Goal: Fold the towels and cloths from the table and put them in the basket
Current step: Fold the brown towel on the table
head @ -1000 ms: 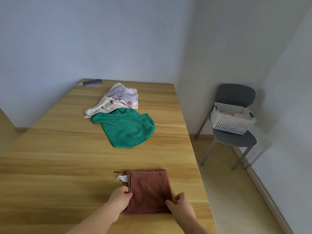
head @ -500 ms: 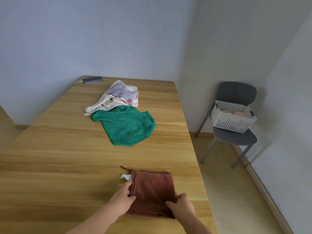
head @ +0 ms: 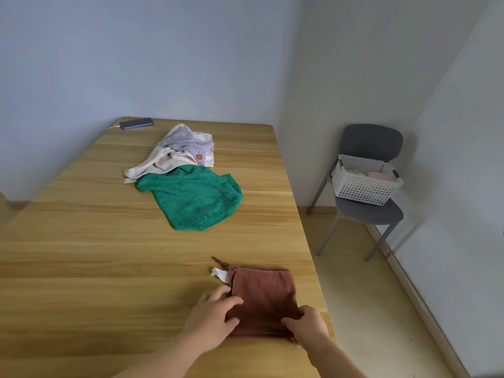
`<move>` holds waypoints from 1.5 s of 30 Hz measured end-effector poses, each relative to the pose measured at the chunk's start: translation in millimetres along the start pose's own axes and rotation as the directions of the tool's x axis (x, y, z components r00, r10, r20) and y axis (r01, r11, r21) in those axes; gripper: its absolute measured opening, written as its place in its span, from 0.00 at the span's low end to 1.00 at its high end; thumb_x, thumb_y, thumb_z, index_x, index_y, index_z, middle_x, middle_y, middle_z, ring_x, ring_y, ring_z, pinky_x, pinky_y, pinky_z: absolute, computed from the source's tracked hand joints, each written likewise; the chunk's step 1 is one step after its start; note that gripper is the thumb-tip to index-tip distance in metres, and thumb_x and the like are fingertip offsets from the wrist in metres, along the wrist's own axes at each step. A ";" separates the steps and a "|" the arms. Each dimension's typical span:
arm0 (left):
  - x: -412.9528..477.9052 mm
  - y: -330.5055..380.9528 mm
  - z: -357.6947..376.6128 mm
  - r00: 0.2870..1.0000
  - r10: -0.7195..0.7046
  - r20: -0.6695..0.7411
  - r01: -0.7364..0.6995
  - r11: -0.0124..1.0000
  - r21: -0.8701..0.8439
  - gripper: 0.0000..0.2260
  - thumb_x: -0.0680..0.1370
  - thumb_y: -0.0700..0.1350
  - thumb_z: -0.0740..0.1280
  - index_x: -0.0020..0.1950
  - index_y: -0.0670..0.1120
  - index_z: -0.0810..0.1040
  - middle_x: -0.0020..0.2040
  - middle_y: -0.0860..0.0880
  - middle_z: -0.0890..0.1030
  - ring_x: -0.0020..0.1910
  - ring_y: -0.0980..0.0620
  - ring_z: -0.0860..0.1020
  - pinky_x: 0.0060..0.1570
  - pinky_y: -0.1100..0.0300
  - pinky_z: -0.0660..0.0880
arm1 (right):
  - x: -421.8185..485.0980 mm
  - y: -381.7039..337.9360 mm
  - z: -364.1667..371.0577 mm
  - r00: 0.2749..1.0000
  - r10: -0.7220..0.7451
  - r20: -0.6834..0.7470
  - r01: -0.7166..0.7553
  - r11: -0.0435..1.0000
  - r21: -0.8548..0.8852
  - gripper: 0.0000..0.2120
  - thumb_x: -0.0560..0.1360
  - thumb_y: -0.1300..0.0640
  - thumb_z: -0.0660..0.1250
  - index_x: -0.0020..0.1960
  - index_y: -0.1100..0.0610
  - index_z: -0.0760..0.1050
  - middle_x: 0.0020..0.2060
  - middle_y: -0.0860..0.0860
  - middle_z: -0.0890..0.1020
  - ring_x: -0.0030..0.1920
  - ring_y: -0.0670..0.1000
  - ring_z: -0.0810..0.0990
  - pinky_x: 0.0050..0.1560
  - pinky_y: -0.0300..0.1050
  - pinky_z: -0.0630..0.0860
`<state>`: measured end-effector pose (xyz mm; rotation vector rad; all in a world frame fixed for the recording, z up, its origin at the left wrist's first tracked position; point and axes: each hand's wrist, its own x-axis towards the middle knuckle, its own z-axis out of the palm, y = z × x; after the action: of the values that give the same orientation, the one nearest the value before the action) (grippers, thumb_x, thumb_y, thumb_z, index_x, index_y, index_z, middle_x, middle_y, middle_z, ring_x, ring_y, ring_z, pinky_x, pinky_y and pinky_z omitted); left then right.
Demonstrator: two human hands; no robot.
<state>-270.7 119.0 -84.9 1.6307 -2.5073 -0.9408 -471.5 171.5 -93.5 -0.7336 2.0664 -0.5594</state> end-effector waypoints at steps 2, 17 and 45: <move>-0.6 4.9 1.2 1.000 -0.007 0.014 0.005 0.984 0.175 0.21 0.78 0.53 0.62 0.69 0.62 0.64 0.75 0.60 0.51 0.71 0.48 0.58 0.68 0.52 0.62 | -1.4 2.5 -3.2 0.997 0.003 -0.078 -0.003 1.000 -0.004 0.07 0.72 0.59 0.69 0.48 0.58 0.75 0.35 0.51 0.78 0.35 0.50 0.76 0.32 0.38 0.69; 14.6 -5.4 -6.5 0.973 -0.148 0.176 0.211 0.878 -0.429 0.22 0.77 0.39 0.57 0.68 0.56 0.69 0.68 0.53 0.71 0.64 0.52 0.71 0.65 0.58 0.68 | -36.8 -47.8 36.1 0.836 -0.520 0.174 0.546 0.819 -0.175 0.13 0.69 0.54 0.69 0.37 0.39 0.66 0.49 0.42 0.73 0.55 0.48 0.71 0.56 0.41 0.71; -7.5 30.3 1.5 0.823 -0.477 0.308 0.505 0.367 -0.781 0.14 0.75 0.53 0.68 0.55 0.46 0.77 0.50 0.47 0.81 0.50 0.48 0.79 0.52 0.56 0.77 | -56.4 -25.2 32.9 0.911 -0.058 0.409 -0.250 0.711 0.657 0.11 0.75 0.63 0.67 0.54 0.68 0.73 0.44 0.64 0.82 0.37 0.60 0.83 0.32 0.49 0.80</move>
<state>-292.9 134.4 -69.1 1.9002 -1.0428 -1.8347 -410.4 187.2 -63.3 -0.2389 1.3268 -0.9675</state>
